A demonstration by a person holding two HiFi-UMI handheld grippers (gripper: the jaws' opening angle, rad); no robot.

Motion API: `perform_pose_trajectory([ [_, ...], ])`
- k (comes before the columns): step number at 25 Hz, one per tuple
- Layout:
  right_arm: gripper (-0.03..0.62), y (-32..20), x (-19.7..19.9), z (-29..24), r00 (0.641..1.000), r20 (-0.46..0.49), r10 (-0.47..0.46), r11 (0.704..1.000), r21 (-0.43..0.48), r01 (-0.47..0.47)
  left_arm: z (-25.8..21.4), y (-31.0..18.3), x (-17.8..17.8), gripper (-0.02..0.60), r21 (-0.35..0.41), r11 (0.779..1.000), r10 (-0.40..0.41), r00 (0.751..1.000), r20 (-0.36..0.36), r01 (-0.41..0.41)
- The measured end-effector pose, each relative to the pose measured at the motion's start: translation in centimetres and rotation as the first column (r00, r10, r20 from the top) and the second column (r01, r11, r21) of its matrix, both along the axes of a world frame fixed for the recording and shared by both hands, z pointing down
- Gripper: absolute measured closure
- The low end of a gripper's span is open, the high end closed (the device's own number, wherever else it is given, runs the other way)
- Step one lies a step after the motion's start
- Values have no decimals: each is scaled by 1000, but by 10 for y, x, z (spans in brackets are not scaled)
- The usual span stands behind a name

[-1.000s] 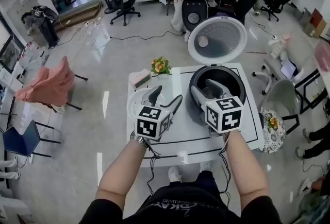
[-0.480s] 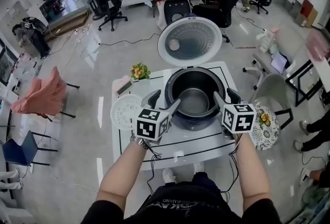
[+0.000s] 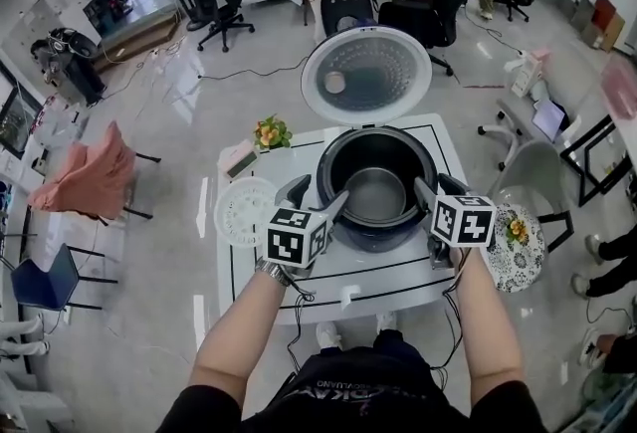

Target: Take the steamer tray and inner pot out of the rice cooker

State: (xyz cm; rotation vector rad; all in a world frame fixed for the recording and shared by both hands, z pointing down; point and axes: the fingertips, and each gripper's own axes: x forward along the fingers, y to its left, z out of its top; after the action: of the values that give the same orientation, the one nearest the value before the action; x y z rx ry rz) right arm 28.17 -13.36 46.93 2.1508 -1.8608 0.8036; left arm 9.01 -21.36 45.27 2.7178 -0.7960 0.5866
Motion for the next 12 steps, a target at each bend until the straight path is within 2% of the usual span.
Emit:
perform_pose_trajectory([
  [12, 373, -7, 8, 15, 1000, 25, -9, 999, -49, 10, 14, -4, 10, 258, -29, 1000, -10, 1000, 29, 11],
])
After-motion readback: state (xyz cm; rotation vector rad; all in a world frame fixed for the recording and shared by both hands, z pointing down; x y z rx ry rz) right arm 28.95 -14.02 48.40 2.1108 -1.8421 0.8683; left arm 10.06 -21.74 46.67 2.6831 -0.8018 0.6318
